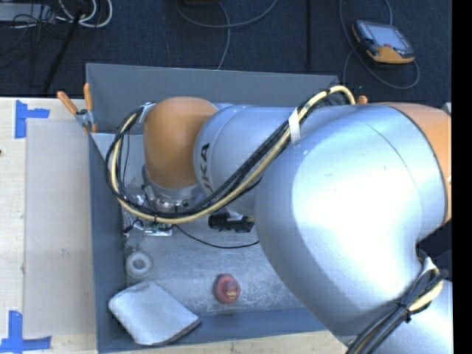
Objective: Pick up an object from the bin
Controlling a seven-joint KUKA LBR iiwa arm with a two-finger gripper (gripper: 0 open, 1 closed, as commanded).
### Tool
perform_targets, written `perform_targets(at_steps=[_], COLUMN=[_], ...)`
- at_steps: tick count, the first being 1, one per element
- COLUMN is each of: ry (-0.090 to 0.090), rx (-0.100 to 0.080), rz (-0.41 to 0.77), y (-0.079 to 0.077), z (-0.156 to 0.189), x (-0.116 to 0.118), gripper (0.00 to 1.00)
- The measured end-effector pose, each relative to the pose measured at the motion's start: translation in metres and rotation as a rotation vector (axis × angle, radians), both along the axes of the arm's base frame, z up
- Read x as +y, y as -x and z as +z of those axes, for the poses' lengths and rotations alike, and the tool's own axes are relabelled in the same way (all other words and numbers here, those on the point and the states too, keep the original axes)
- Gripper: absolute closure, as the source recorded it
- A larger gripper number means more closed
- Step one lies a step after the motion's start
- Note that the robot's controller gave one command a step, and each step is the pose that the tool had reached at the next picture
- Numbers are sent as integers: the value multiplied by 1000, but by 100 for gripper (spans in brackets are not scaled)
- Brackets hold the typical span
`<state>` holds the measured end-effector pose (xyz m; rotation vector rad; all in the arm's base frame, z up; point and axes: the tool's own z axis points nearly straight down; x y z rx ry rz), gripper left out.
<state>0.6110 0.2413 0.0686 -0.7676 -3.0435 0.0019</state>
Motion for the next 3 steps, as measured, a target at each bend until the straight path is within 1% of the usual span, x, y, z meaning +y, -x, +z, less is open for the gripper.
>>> perform_targets(at_steps=[1,2,3], ry=[0,0,-3], rx=[-1,-3,-5], rz=[-1,-1,-5], y=[0,-1,-2], z=[0,0,29], x=[0,-1,-1], gripper=[0,100,100])
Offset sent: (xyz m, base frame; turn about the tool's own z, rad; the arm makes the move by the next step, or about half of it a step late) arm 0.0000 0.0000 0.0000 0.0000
